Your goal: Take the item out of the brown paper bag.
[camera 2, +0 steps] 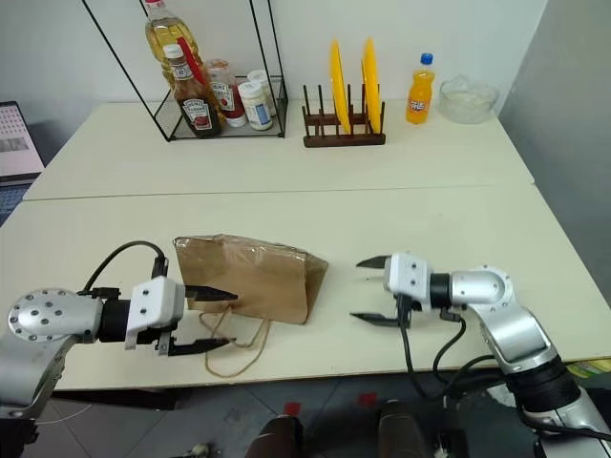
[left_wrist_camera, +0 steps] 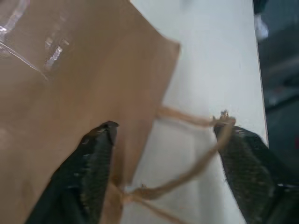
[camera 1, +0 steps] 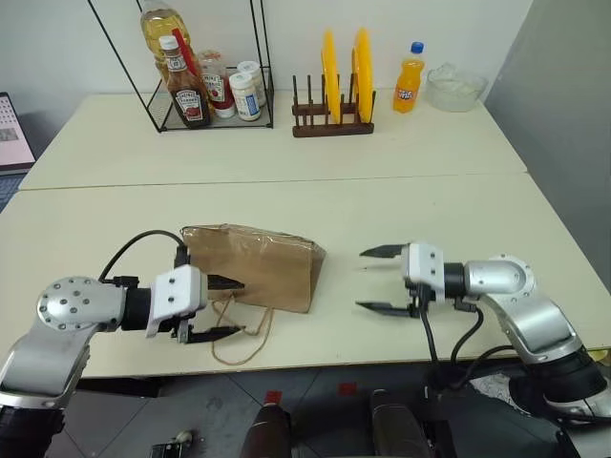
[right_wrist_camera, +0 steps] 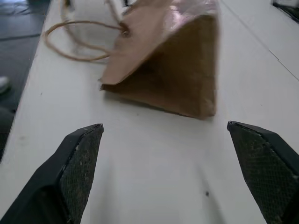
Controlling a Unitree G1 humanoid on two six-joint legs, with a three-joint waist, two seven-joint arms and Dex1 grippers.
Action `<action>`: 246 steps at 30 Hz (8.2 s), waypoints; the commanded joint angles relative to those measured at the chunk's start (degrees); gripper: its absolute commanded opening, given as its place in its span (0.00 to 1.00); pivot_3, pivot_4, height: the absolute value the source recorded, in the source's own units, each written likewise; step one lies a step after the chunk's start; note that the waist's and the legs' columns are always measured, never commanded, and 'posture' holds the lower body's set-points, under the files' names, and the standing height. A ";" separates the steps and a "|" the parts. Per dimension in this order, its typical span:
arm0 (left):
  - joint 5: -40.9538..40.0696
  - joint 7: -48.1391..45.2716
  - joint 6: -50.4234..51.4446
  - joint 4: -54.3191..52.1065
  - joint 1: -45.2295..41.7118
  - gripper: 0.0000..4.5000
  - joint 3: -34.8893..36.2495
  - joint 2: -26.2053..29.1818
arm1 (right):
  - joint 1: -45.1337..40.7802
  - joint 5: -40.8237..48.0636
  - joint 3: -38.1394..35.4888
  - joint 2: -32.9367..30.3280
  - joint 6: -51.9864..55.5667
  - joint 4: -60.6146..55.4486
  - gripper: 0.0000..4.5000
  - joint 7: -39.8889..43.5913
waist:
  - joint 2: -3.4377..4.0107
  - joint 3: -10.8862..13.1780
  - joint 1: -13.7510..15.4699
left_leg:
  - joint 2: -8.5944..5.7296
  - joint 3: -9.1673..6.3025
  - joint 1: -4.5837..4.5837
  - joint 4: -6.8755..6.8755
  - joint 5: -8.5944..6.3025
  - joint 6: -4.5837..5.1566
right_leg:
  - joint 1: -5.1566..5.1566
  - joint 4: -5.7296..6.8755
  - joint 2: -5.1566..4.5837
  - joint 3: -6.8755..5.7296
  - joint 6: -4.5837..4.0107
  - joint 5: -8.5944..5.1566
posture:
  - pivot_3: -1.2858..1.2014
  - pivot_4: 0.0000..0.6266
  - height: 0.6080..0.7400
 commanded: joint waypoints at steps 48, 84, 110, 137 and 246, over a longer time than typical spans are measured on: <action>-26.31 29.38 37.63 -0.11 -12.98 0.00 10.23 -10.47 | -24.66 -75.77 30.35 22.63 -48.84 41.36 0.46 -64.97 | -0.97 -0.59 -0.95 | 0.07 -0.07 1.89 -0.91 0.19 -0.30 | 1.25 0.10 0.08 0.07 -0.46 -0.27 | 0.52 0.24 1.00; -25.79 29.14 37.46 1.66 -16.37 0.00 8.07 -10.16 | -27.94 -76.07 34.88 2.54 -50.96 49.82 0.00 -70.78 | -1.14 -0.70 2.39 | -0.03 -0.33 1.83 -1.00 0.20 -0.31 | 1.93 -0.92 0.06 -0.08 -0.32 -0.20 | 0.52 0.24 1.00; -27.17 43.16 48.50 17.27 -49.49 0.00 7.32 -19.40 | -23.59 -76.08 38.64 5.19 -51.91 48.17 0.00 -56.61 | -1.82 -1.61 2.49 | -0.09 -0.61 2.19 -1.12 0.20 -0.32 | 2.81 -1.72 0.07 -0.31 -0.11 -0.18 | 0.52 0.24 1.00; -34.11 50.32 53.19 19.82 -54.19 0.00 15.39 -24.62 | -21.74 -74.58 40.78 1.96 -54.72 49.01 0.00 -42.10 | -2.02 -1.89 3.83 | -0.36 -0.95 2.31 -1.13 0.16 -0.31 | 3.47 -2.04 0.05 -0.18 0.40 -0.55 | 0.52 0.24 1.00; -33.68 44.50 53.44 17.02 -48.50 0.00 13.47 -20.63 | -29.32 6.07 3.20 38.51 19.10 31.48 0.01 -20.19 | -0.64 -0.33 -0.17 | -0.91 -1.39 0.13 -1.06 0.74 -0.60 | 0.92 -0.64 -0.13 0.10 0.51 -0.74 | 0.52 0.24 1.00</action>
